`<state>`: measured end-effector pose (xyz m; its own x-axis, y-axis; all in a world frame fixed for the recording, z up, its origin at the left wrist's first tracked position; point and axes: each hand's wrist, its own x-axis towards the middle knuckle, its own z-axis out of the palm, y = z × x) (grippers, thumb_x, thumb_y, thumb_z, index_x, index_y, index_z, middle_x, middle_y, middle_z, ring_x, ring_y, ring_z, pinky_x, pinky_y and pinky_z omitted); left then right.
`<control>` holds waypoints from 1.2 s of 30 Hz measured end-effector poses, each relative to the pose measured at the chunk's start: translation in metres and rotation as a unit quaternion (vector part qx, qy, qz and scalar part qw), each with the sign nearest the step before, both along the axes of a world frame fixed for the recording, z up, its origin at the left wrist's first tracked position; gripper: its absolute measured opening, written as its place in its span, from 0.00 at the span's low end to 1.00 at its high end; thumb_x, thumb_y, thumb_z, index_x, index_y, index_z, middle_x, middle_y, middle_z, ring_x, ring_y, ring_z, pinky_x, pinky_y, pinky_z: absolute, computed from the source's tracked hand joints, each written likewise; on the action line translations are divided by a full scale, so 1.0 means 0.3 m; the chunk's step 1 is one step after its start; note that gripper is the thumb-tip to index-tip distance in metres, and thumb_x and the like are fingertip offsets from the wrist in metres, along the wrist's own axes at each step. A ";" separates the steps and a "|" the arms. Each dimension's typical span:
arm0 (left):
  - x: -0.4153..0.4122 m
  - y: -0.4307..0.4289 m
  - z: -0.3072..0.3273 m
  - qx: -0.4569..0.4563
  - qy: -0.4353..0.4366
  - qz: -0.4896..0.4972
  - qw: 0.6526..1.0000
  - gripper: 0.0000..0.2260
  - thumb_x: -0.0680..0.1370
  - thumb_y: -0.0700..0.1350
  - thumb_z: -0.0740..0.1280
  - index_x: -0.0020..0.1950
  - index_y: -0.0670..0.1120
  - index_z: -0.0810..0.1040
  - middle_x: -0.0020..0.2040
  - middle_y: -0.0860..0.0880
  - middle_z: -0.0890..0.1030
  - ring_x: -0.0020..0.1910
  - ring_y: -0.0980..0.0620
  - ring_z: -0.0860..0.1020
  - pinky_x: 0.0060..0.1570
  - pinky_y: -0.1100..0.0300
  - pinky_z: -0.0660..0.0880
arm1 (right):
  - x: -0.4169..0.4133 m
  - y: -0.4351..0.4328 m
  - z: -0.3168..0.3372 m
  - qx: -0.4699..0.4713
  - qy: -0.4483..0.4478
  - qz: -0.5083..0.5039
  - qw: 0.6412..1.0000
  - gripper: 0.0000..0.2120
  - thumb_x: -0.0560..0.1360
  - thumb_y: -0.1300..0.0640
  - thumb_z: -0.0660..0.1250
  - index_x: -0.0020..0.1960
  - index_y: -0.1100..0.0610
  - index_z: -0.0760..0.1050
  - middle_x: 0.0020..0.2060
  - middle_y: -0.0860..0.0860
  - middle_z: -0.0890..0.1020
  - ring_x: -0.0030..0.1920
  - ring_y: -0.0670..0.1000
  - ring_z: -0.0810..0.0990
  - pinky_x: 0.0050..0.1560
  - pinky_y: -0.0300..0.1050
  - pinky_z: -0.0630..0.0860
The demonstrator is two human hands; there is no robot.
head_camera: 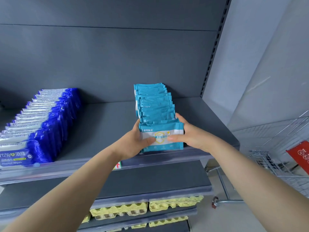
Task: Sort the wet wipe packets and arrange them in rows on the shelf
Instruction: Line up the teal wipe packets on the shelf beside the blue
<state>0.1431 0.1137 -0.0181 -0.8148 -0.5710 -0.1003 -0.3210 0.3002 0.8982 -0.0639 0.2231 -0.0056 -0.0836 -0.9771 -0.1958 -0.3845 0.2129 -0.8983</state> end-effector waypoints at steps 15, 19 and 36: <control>-0.003 0.035 0.025 -0.021 -0.020 0.063 0.998 0.35 0.79 0.53 0.62 0.76 0.59 0.40 0.55 0.56 0.79 0.43 0.50 0.78 0.50 0.51 0.77 | 0.036 0.004 0.016 -0.031 0.120 -0.090 0.988 0.29 0.80 0.52 0.53 0.78 0.42 0.47 0.76 0.40 0.57 0.72 0.45 0.63 0.68 0.47 0.64; 0.016 0.040 0.016 -0.103 0.026 0.175 0.979 0.39 0.70 0.53 0.75 0.73 0.55 0.55 0.63 0.54 0.68 0.53 0.55 0.76 0.53 0.56 0.75 | 0.025 0.020 0.020 -0.073 0.191 -0.153 0.967 0.23 0.77 0.52 0.59 0.71 0.46 0.59 0.66 0.45 0.65 0.61 0.47 0.72 0.56 0.48 0.75; 0.021 0.051 0.012 -0.112 0.070 0.144 0.981 0.33 0.74 0.39 0.72 0.71 0.57 0.59 0.58 0.58 0.73 0.52 0.58 0.77 0.48 0.64 0.78 | 0.016 0.017 0.024 -0.046 0.023 -0.094 0.994 0.16 0.79 0.60 0.60 0.64 0.49 0.70 0.63 0.43 0.74 0.58 0.41 0.76 0.58 0.45 0.75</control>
